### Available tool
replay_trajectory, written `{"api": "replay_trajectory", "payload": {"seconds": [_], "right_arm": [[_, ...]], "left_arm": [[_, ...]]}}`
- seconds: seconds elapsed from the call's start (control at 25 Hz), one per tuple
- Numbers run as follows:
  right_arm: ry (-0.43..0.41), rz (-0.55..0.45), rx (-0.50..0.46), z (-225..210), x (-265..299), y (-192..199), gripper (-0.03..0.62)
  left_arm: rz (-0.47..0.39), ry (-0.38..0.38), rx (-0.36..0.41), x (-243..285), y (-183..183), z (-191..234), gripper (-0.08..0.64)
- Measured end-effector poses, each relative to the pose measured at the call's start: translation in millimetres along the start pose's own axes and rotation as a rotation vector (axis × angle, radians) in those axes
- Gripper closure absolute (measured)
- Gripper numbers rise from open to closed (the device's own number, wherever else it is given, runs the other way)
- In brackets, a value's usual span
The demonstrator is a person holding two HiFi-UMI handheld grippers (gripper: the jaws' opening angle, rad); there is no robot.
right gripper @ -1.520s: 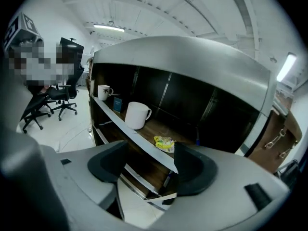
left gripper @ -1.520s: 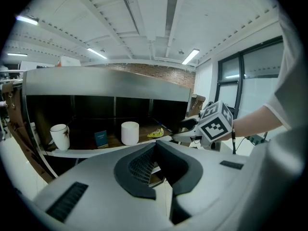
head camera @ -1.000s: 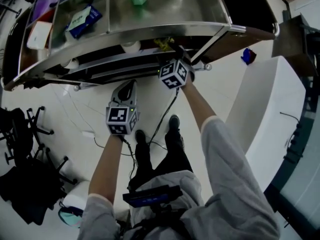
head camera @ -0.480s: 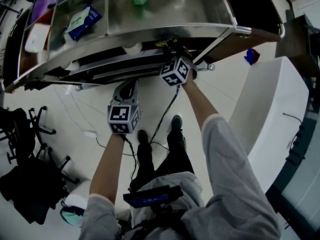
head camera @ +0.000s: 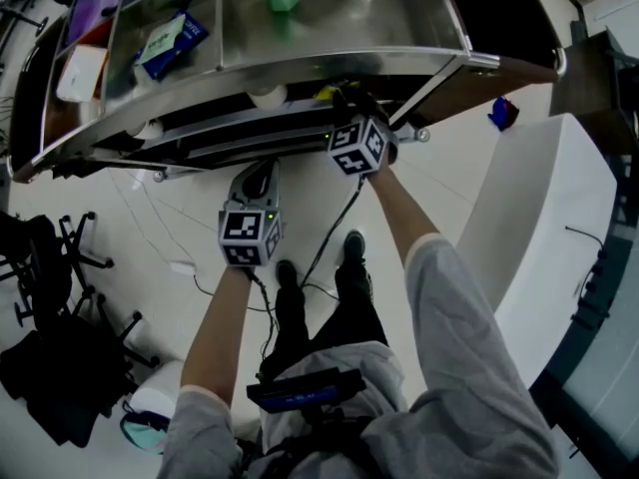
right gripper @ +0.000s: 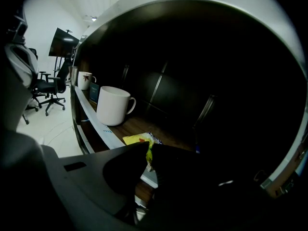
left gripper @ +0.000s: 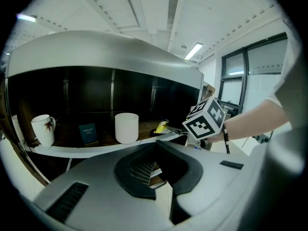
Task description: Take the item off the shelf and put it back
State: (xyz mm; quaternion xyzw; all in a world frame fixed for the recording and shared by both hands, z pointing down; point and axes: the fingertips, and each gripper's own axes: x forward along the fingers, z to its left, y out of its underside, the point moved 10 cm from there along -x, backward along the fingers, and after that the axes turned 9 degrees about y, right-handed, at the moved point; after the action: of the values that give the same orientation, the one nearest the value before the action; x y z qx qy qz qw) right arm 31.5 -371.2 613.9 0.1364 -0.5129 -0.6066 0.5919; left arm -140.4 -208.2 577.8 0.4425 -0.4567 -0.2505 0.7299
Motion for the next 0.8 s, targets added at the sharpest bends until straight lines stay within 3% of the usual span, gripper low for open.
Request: {"api": "replay_trajectory", "payload": {"seconds": [0.56, 0.8], "right_arm": [[0.038, 0.005, 0.119, -13, -93, -19, 0.560], [0.041, -0.002, 0.216, -17, -155, -27, 0.560]], "left_arm": [[-0.030, 0.004, 0.028, -57, -20, -15, 0.554], [-0.052, 0.010, 0.039, -94, -27, -25, 0.554]]}}
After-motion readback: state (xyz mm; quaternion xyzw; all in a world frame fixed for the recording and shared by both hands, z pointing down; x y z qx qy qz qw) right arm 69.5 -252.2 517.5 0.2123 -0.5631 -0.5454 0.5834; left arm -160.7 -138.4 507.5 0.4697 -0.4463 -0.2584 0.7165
